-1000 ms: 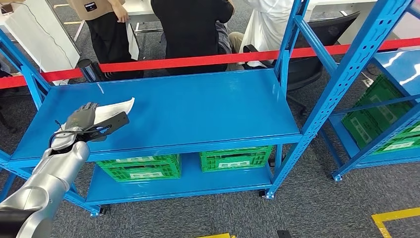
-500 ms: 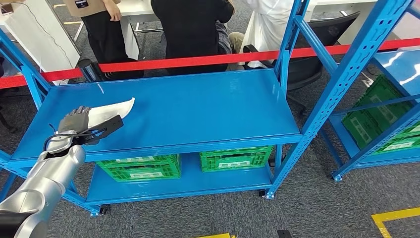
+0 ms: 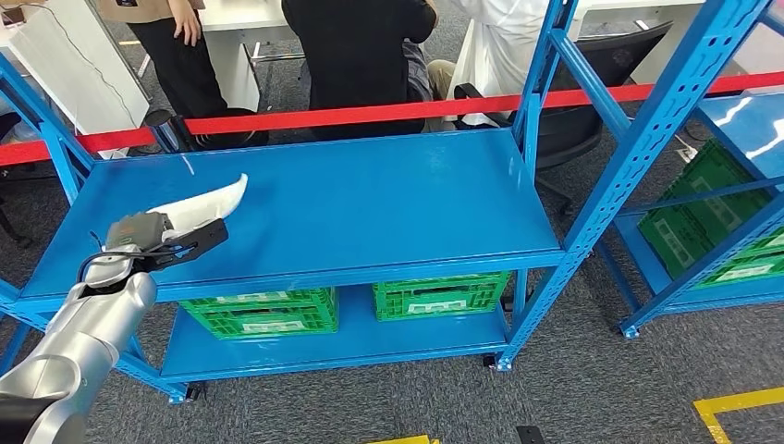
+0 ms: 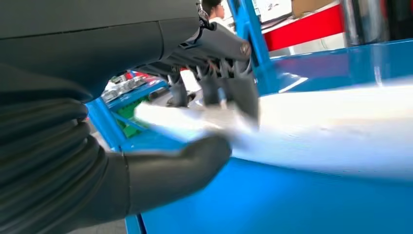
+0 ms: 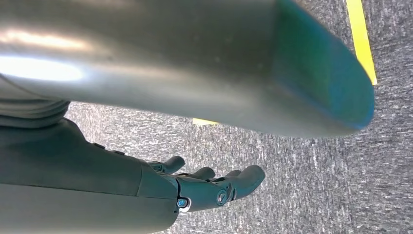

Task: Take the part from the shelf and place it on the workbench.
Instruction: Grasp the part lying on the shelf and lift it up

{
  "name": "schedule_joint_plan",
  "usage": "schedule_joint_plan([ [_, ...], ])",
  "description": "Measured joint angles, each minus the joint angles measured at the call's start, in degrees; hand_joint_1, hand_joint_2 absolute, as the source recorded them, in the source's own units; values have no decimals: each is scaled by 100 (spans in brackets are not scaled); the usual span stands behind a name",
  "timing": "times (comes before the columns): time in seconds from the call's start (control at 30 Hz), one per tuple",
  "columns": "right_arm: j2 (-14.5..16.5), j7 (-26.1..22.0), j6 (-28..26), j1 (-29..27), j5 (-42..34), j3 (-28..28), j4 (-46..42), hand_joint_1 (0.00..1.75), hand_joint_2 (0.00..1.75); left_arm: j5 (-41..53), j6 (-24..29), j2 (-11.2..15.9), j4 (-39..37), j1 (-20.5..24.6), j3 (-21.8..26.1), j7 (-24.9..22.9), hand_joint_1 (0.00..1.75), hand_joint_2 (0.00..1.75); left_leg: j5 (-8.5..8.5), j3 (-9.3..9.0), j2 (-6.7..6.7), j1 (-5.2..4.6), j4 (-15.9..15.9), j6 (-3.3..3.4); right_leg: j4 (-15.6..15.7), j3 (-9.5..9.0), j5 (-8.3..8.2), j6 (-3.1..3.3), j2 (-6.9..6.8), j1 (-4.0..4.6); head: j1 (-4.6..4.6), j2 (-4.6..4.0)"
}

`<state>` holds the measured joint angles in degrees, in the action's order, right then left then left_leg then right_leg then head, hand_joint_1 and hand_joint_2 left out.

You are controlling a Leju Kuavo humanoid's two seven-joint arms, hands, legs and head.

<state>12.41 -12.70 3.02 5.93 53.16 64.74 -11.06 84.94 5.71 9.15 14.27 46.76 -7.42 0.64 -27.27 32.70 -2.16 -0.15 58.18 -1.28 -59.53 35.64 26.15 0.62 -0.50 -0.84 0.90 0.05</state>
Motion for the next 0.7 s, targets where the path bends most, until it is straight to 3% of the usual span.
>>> schedule_joint_plan([
  [0.6, 0, -50, -43, 22, 6, -2, 0, 0, 0, 348, -7, 25, 2, 20, -27, -133, 175, 175, 1, -3, -1, 0, 0, -1, 0, -1, 0, 0, 0, 0, -1, -1],
  [0.67, -1, -67, -48, 25, 7, -2, 0, 0, 0, 400, 53, 25, 2, 15, -53, -152, 175, 87, 1, -3, -1, 0, 0, -1, 0, -1, 0, 0, 1, 0, -1, 0],
  [0.7, -2, -73, -50, 27, 8, -2, 0, 0, 0, 428, 115, 26, 2, 9, -78, -150, 175, 87, 1, -3, -1, 0, 0, -1, 0, -1, 0, 0, 1, 0, -1, 0],
])
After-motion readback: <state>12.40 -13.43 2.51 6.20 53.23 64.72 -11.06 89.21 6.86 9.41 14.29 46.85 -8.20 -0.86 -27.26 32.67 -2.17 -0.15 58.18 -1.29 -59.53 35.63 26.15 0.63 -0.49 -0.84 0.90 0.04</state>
